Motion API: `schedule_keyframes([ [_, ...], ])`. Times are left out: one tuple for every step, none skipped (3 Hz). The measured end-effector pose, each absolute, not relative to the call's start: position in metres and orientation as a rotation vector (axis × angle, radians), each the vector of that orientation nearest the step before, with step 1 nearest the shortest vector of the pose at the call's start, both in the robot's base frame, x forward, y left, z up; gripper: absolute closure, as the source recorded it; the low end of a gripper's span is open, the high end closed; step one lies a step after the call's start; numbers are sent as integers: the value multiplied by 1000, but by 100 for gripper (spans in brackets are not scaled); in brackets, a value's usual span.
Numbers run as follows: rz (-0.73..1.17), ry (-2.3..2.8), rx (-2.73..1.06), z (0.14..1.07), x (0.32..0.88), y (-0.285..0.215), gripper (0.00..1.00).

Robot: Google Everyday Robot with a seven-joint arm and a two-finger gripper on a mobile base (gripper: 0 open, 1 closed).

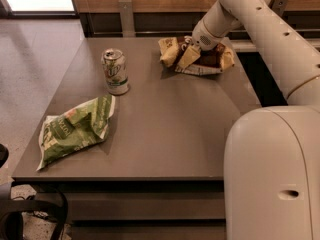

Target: Move brown chip bag near green jalapeno chip bag

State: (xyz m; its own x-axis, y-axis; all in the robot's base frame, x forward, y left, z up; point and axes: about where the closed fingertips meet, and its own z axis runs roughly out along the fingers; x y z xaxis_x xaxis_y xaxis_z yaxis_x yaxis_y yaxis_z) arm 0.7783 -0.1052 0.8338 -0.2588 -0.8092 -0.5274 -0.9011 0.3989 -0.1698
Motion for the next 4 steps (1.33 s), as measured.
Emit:
schedule_keyframes([
  [222,2118,-1455,835,778,-105,100],
  [223,2119,-1455,836,778,-105,100],
  [223,2119,-1455,836,778,-105,100],
  [222,2119,-1455,837,778,-105,100],
])
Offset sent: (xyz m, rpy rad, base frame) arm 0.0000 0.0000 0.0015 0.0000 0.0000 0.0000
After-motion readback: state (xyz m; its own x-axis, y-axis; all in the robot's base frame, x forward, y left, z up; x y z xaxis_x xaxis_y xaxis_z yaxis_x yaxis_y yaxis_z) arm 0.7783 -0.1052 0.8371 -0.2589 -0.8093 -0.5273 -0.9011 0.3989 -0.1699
